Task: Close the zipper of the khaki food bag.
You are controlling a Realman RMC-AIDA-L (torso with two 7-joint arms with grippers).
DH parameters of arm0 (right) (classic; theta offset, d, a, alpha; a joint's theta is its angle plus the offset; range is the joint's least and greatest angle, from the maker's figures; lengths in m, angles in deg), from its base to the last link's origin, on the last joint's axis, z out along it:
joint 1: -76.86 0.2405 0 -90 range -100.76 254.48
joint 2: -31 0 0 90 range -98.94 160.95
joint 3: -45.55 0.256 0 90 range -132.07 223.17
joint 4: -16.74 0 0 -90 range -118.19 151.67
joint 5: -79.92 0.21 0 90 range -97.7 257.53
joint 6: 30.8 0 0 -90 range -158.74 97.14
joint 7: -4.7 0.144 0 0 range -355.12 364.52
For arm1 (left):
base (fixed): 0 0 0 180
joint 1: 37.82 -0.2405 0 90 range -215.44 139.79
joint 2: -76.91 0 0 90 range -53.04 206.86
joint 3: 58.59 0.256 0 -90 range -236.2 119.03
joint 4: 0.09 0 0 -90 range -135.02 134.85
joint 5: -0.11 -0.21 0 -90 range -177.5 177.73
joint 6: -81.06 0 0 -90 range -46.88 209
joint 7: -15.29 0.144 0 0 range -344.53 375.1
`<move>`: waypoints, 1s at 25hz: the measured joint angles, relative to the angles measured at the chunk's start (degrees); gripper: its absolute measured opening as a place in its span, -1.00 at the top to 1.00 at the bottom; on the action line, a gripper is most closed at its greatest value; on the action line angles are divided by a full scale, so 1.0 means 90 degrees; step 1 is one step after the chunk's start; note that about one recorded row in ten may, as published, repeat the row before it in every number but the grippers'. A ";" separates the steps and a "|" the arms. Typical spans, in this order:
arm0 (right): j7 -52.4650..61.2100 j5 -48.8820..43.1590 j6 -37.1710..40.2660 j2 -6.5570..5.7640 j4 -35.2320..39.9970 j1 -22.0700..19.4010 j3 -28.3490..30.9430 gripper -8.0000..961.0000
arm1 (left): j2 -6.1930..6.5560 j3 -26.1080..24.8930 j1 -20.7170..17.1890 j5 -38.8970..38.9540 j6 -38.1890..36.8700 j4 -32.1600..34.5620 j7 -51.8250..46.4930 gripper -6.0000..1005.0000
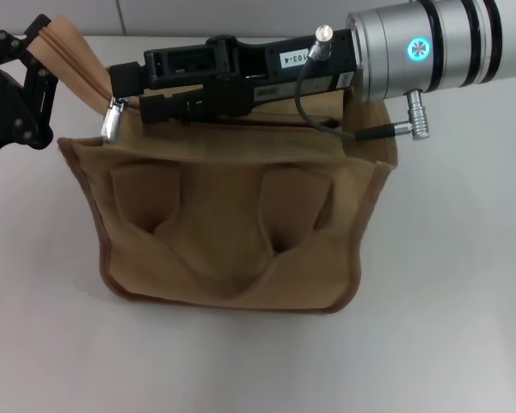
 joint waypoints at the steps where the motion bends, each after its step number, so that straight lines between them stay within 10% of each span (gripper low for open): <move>1: -0.0008 0.0020 0.0011 0.0000 0.0001 -0.0009 0.0000 -0.67 | 0.0000 -0.0004 0.0026 0.0042 0.0008 -0.0018 -0.0018 0.96; 25: 0.0009 0.0339 -0.0356 0.0007 0.0001 0.0161 -0.0610 -0.67 | 0.0000 0.0051 0.0155 0.0163 0.0043 -0.0255 -0.0083 0.96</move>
